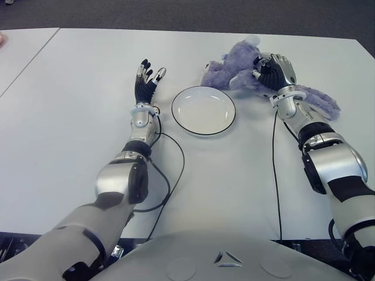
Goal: Put the doll into the plate.
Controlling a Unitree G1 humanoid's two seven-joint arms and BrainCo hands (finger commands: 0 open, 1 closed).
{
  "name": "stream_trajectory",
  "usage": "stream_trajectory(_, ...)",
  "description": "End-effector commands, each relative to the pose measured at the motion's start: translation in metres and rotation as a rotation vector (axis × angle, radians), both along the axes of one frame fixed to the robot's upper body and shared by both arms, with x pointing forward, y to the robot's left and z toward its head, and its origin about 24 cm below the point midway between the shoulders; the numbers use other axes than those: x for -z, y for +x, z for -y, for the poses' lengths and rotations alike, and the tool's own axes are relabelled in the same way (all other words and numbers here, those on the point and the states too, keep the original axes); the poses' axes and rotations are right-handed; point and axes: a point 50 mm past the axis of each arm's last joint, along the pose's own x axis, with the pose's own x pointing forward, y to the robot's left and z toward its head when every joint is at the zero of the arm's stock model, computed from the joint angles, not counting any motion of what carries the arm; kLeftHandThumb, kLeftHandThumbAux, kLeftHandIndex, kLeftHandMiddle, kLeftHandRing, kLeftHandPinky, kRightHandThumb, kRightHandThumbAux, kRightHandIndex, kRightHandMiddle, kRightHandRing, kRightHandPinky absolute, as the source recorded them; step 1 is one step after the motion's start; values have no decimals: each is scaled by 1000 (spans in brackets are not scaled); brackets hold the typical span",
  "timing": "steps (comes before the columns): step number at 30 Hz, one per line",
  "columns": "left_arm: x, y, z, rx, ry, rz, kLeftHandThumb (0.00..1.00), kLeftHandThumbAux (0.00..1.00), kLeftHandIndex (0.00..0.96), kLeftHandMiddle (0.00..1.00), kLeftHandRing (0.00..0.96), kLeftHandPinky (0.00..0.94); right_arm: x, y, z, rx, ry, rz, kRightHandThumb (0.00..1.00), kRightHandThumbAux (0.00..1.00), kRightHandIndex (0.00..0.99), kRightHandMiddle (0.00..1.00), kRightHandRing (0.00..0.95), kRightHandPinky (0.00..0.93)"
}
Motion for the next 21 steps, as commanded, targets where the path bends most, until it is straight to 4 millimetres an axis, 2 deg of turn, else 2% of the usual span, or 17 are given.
stream_trajectory(1, 101, -75, 9, -19, -62, -462, 0, 620, 93, 94, 92, 102, 9, 3, 1, 17, -95, -118, 79, 564, 40, 61, 57, 49)
stream_trajectory(7, 101, -75, 8, -16, -54, -457, 0, 613, 87, 89, 89, 90, 10, 4, 2, 25, -126, -167, 84, 498, 4, 6, 6, 5)
stream_trajectory(21, 102, -76, 6, -14, -61, -462, 0, 604, 101, 104, 101, 106, 10, 8, 5, 53, -147, -250, 90, 421, 0, 0, 0, 0)
